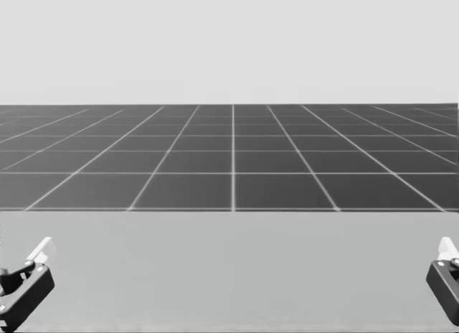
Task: Look at the card. If it is red, pick the object on the left. If it is green, pick the object on the right.
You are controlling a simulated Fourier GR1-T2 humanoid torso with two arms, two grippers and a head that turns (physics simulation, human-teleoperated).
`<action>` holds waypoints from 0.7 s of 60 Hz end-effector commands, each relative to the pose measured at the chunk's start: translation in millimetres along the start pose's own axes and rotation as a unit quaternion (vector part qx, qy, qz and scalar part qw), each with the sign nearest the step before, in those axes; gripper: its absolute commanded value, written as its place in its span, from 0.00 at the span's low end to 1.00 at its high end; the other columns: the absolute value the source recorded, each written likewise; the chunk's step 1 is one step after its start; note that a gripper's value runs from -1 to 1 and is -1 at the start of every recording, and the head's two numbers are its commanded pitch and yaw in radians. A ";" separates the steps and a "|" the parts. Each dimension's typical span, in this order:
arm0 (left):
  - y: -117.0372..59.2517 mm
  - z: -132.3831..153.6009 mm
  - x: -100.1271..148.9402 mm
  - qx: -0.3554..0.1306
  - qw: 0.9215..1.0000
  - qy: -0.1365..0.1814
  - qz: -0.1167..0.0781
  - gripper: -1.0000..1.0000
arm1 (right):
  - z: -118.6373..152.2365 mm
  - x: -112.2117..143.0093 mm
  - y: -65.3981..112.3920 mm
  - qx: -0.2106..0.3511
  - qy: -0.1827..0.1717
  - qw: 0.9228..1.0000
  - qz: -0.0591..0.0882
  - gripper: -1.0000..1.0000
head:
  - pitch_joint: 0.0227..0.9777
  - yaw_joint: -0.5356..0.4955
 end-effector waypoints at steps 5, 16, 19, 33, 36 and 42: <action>0.5 -0.6 -0.4 -0.001 1.000 0.000 -0.003 0.00 | -0.3 -0.2 -0.1 -0.007 0.007 1.000 0.007 0.00 | 0.50 0.52; 0.0 -1.0 0.0 -0.004 1.000 0.000 -0.006 0.00 | -1.0 -0.5 -0.2 -0.008 0.000 1.000 0.018 0.00 | 0.67 0.51; -0.1 -0.9 0.2 -0.004 1.000 0.000 -0.006 0.00 | -0.9 -0.6 -0.3 -0.009 -0.002 1.000 0.020 0.00 | 0.72 0.50; -1.5 -1.2 1.1 -0.006 1.000 0.000 -0.006 0.00 | -0.6 0.1 -0.4 -0.010 -0.009 1.000 0.028 0.00 | 0.87 0.50; -2.0 -1.3 1.2 -0.006 1.000 0.000 -0.006 0.00 | -0.5 0.3 -0.3 -0.010 -0.009 1.000 0.028 0.00 | 0.87 0.50; -2.2 -1.4 1.7 -0.007 1.000 0.000 -0.006 0.00 | -0.3 0.6 0.3 -0.009 -0.010 0.999 0.029 0.00 | 0.86 0.50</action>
